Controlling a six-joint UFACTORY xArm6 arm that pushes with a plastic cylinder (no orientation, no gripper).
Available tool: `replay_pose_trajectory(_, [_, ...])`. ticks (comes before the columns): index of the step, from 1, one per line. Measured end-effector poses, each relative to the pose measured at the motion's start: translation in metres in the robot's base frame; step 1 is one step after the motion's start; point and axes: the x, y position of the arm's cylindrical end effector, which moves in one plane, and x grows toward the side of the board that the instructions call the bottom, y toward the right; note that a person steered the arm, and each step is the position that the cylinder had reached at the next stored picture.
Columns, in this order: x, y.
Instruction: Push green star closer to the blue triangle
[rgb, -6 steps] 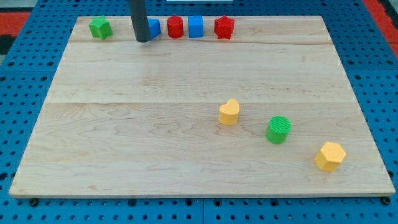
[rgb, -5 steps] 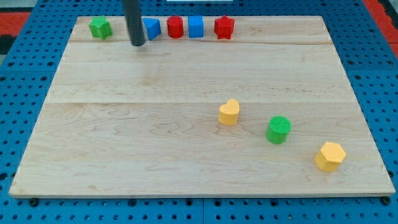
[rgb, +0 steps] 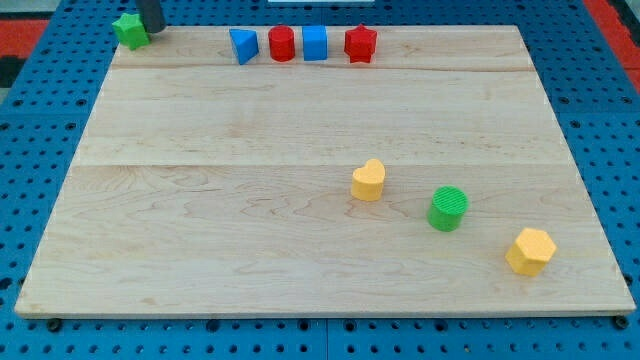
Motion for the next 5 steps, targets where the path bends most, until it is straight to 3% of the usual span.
replay_pose_trajectory(2, [0.059,0.007])
replay_pose_trajectory(3, [0.095,-0.024])
replay_pose_trajectory(5, [0.090,-0.060])
